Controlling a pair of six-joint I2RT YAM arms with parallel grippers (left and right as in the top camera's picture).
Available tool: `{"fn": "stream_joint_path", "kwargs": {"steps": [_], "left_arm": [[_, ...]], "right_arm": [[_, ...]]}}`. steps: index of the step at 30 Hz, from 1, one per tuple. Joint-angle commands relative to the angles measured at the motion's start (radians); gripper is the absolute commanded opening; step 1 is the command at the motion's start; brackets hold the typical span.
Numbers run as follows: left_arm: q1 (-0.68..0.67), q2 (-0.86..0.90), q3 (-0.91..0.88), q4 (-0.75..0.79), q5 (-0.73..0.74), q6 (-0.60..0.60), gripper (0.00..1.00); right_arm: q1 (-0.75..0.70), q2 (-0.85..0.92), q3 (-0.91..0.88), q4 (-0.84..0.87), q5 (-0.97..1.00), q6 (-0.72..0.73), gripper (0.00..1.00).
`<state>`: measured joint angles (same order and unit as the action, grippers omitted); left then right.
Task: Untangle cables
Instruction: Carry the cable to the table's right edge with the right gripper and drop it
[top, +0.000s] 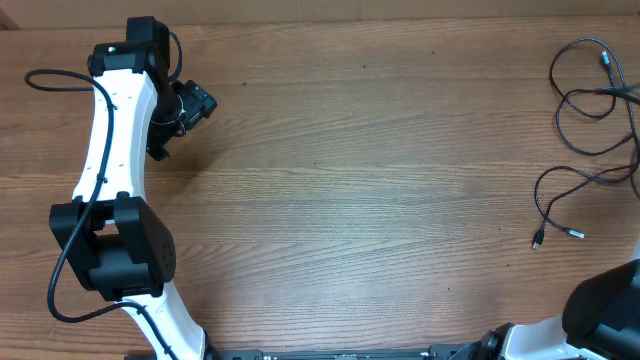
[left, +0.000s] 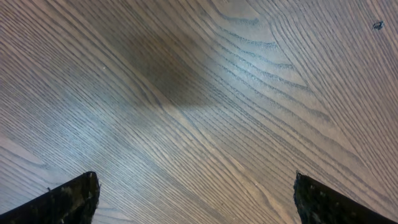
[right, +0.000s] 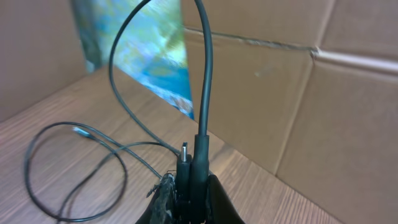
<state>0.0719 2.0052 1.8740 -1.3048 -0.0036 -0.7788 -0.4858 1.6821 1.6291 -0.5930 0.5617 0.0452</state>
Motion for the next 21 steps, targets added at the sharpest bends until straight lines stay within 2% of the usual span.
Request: {"fn": "stream_joint_path", "kwargs": {"steps": [1,6,8,10,11,13,15,21], "left_arm": [[-0.001,0.017,0.006,0.001,-0.006,-0.007,1.0],[-0.001,0.017,0.006,0.001,-0.006,-0.006,0.99],[-0.001,0.017,0.006,0.001,-0.006,-0.007,1.0],[-0.001,0.017,0.006,0.001,-0.006,-0.007,1.0],[-0.001,0.017,0.006,0.001,-0.006,-0.007,0.99],[-0.001,0.017,0.006,0.001,-0.006,-0.006,1.0],[-0.001,0.017,0.006,0.001,-0.006,-0.007,1.0],[-0.001,0.017,0.006,0.001,-0.006,-0.007,1.0]], "right_arm": [[-0.085,-0.036,0.021,-0.009,-0.185,0.014,0.04],[-0.142,-0.036,0.021,-0.023,-0.325,0.014,0.07],[-0.146,-0.036,0.02,-0.023,-0.333,0.014,0.26],[-0.146,-0.036,0.02,-0.023,-0.336,0.014,0.69],[-0.145,-0.036,0.02,-0.023,-0.346,0.014,0.83],[-0.145,-0.036,0.02,-0.026,-0.395,0.014,0.95],[-0.145,-0.036,0.02,-0.036,-0.453,0.014,1.0],[-0.145,-0.035,0.019,-0.068,-0.578,0.014,1.0]]}}
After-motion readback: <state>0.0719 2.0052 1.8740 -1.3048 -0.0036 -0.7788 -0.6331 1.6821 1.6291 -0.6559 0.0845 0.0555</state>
